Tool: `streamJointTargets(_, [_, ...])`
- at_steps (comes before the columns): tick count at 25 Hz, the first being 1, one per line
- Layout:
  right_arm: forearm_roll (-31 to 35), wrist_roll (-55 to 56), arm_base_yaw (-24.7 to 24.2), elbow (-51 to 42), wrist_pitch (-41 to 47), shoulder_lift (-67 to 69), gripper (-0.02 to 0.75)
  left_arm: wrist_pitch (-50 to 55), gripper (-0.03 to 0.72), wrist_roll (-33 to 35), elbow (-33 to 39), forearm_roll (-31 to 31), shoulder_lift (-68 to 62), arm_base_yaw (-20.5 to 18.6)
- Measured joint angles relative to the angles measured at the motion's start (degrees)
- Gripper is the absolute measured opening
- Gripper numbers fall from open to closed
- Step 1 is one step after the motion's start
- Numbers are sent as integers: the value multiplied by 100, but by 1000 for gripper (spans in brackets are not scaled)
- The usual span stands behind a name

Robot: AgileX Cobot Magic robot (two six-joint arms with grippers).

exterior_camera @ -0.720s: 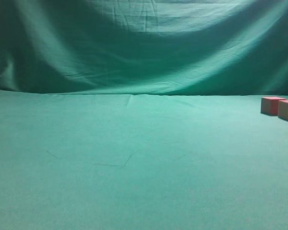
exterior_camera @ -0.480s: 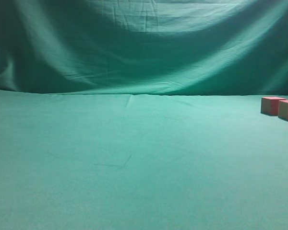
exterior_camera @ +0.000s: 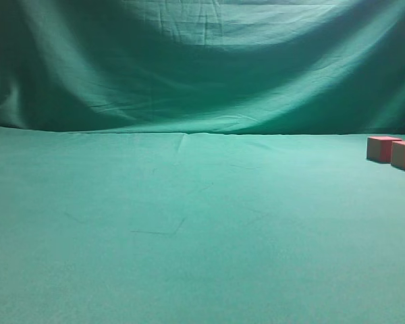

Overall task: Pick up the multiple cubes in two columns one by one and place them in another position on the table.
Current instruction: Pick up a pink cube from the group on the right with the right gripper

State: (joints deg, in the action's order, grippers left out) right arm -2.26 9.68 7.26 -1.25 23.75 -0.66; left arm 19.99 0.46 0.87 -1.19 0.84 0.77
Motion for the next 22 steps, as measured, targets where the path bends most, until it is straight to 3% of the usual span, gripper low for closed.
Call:
streamJointTargets(12, [33, 0, 0, -10, -106, 0, 50, 0, 0, 0, 0, 0, 0, 0])
streamJointTargets(17, [742, 10, 0, -19, -1406, 0, 50, 0, 0, 0, 0, 0, 0, 0])
streamJointTargets(22, [923, 10, 0, -19, -2841, 0, 50, 0, 0, 0, 0, 0, 0, 0])
